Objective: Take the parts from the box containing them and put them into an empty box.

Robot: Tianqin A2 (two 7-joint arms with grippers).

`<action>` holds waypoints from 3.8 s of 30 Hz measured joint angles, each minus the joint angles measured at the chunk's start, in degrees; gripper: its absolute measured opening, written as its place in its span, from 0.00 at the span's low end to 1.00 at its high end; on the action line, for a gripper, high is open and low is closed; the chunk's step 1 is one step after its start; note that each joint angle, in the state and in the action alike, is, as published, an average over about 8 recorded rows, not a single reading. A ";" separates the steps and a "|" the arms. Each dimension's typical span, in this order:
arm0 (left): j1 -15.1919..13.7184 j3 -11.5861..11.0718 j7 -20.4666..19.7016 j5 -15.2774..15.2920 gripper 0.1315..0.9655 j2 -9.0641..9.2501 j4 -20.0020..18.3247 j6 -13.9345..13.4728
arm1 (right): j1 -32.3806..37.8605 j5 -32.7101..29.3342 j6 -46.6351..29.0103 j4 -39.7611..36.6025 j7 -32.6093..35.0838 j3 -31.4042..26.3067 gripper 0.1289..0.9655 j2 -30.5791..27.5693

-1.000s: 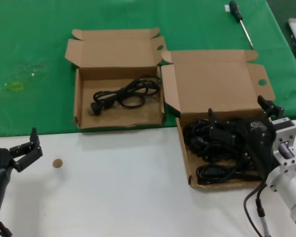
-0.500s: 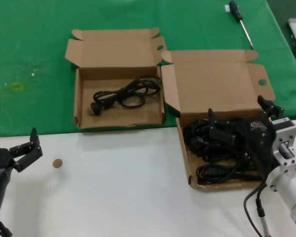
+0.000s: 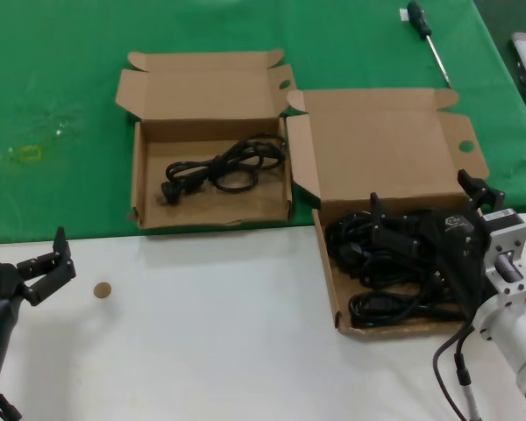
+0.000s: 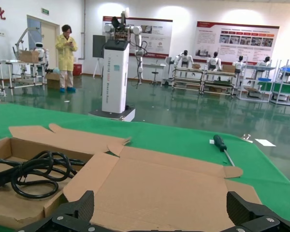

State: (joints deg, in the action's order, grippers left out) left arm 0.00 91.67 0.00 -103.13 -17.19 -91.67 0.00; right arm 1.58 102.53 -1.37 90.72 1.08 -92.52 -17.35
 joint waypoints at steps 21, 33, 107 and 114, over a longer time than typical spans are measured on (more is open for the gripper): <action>0.00 0.00 0.00 0.00 1.00 0.00 0.00 0.00 | 0.00 0.00 0.00 0.00 0.00 0.00 1.00 0.00; 0.00 0.00 0.00 0.00 1.00 0.00 0.00 0.00 | 0.00 0.00 0.00 0.00 0.00 0.00 1.00 0.00; 0.00 0.00 0.00 0.00 1.00 0.00 0.00 0.00 | 0.00 0.00 0.00 0.00 0.00 0.00 1.00 0.00; 0.00 0.00 0.00 0.00 1.00 0.00 0.00 0.00 | 0.00 0.00 0.00 0.00 0.00 0.00 1.00 0.00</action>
State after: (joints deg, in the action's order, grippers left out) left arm 0.00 91.67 0.00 -103.13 -17.19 -91.67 0.00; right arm 1.58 102.53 -1.37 90.72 1.09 -92.52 -17.35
